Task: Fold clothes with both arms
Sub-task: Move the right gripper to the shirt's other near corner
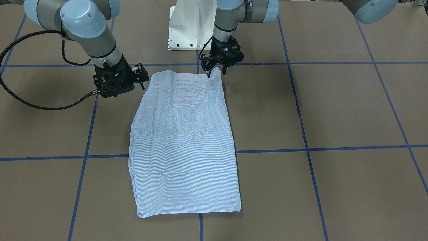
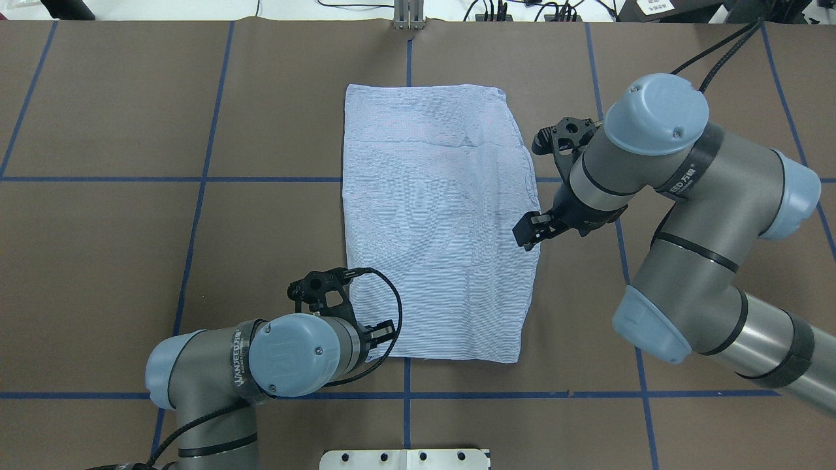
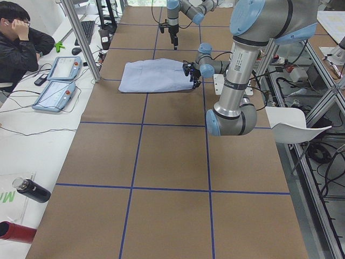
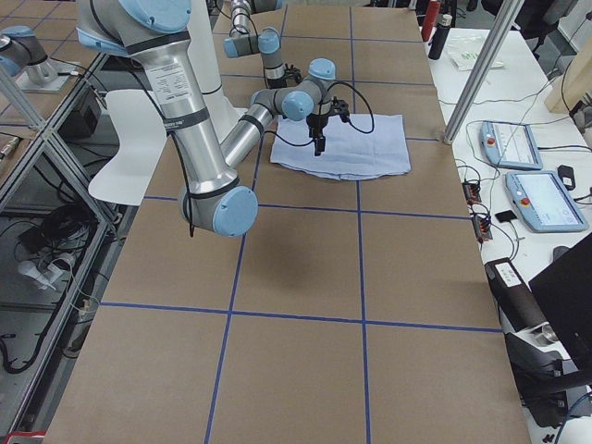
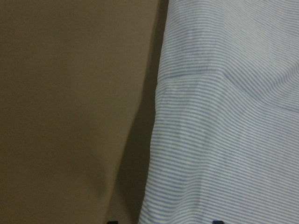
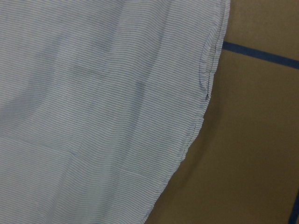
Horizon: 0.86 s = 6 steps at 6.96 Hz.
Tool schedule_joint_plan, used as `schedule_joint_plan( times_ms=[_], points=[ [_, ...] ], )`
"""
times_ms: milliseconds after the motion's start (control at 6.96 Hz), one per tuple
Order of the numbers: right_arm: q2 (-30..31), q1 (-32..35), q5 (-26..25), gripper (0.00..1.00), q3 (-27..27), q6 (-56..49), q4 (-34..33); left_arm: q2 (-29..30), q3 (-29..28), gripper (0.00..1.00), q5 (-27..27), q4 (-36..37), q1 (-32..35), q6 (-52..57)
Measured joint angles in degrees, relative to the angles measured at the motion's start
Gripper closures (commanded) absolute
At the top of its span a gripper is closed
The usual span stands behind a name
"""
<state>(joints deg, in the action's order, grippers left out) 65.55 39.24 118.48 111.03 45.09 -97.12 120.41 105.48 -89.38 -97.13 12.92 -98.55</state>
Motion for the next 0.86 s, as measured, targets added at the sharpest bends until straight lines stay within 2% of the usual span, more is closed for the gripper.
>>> schedule_joint_plan(
  times_ms=[144,575,863],
  points=[
    [0.0,-0.1,0.0,0.0,-0.4,0.0,0.0,0.0,-0.1,1.0,0.0,0.0,0.1,-0.3],
    [0.1,-0.2,0.1,0.0,-0.6,1.8,0.0,0.2,0.2,1.0,-0.1,0.0,0.9,-0.6],
    [-0.3,-2.2,-0.1,0.0,0.1,12.3,0.7,0.3,0.5,1.0,-0.2,0.0,1.6,-0.6]
  ],
)
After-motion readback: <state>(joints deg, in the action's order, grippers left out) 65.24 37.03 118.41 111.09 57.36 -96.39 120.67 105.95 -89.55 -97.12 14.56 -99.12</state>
